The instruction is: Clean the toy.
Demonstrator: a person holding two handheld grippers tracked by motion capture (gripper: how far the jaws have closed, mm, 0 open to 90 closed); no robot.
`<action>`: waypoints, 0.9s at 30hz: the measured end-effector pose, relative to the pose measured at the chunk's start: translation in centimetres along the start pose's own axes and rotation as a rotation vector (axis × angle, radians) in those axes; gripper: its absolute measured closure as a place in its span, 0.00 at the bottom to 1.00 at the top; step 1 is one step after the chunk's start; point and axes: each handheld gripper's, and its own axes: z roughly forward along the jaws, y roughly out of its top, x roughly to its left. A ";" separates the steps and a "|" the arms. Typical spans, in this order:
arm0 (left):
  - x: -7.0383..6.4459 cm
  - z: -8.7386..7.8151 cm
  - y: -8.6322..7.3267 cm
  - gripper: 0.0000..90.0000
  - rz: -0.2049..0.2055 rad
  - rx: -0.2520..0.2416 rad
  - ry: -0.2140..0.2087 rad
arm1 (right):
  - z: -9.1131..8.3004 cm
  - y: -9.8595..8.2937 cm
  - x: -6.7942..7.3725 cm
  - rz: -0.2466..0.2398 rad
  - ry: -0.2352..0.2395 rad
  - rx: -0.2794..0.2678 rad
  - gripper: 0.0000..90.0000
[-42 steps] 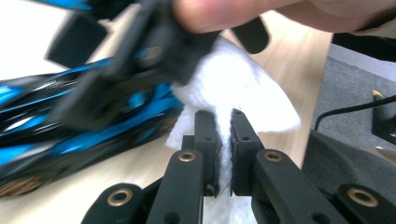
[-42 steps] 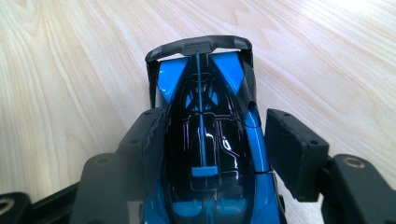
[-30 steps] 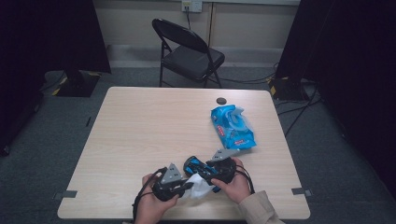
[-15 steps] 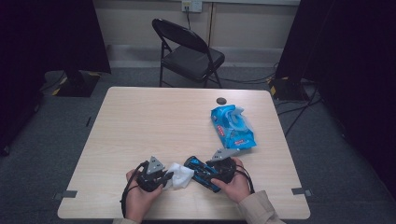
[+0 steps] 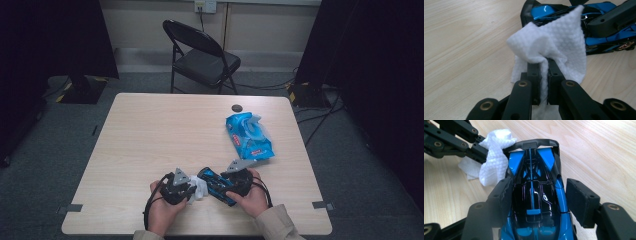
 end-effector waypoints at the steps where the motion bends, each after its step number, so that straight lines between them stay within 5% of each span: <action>1: -0.1 0.0 0.0 0.93 0.002 0.000 -0.002 | 0.0 0.0 0.0 0.001 0.000 0.000 0.44; 27: -4.9 1.3 0.5 0.94 0.071 -0.005 -0.137 | 0.0 0.0 0.0 -0.001 -0.001 0.000 0.44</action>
